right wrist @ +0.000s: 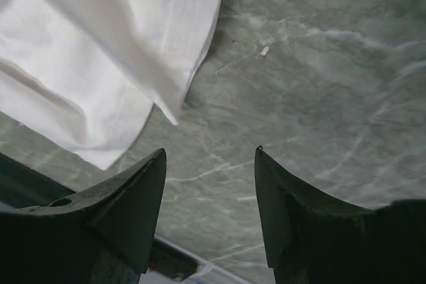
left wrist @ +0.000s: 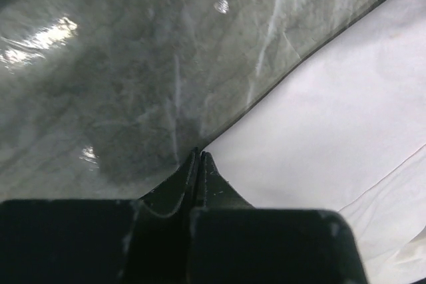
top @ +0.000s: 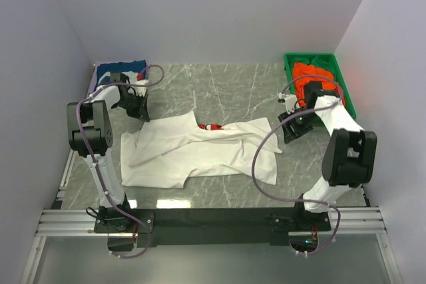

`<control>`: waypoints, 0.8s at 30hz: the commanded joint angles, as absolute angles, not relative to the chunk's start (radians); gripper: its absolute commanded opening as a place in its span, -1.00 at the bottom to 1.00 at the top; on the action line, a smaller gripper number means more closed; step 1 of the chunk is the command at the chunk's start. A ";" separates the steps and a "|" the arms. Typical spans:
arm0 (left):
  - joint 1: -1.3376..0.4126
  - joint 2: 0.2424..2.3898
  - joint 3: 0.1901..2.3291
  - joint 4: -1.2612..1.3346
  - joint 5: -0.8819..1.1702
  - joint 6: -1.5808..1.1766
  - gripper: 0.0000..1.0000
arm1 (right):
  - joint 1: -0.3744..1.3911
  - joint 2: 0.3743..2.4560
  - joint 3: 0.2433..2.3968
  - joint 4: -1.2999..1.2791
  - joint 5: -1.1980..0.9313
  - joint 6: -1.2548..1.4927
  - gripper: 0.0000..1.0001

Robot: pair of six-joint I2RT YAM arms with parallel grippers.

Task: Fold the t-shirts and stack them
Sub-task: Flatten the tshirt out

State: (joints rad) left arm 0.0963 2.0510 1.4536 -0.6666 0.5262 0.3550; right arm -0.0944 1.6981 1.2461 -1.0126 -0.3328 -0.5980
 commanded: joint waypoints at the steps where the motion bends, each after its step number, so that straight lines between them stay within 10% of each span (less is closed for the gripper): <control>1: 0.104 2.071 1.516 -0.692 0.515 0.373 -0.99 | -0.060 1.545 1.176 -0.974 -0.347 -0.738 0.25; 17: 0.109 2.068 1.528 -0.696 0.532 0.379 -0.99 | 0.109 1.689 1.071 -0.807 -0.256 -0.770 0.04; 20: 0.115 2.063 1.529 -0.692 0.545 0.376 -0.99 | 0.118 1.692 1.065 -0.801 -0.253 -0.775 -0.27; 22: 0.123 2.053 1.529 -0.692 0.570 0.377 -0.99 | 0.118 1.697 1.074 -0.810 -0.250 -0.781 -0.96; 24: 0.133 2.014 1.516 -0.673 0.598 0.376 -0.99 | 0.114 1.689 1.081 -0.833 -0.245 -0.788 -1.00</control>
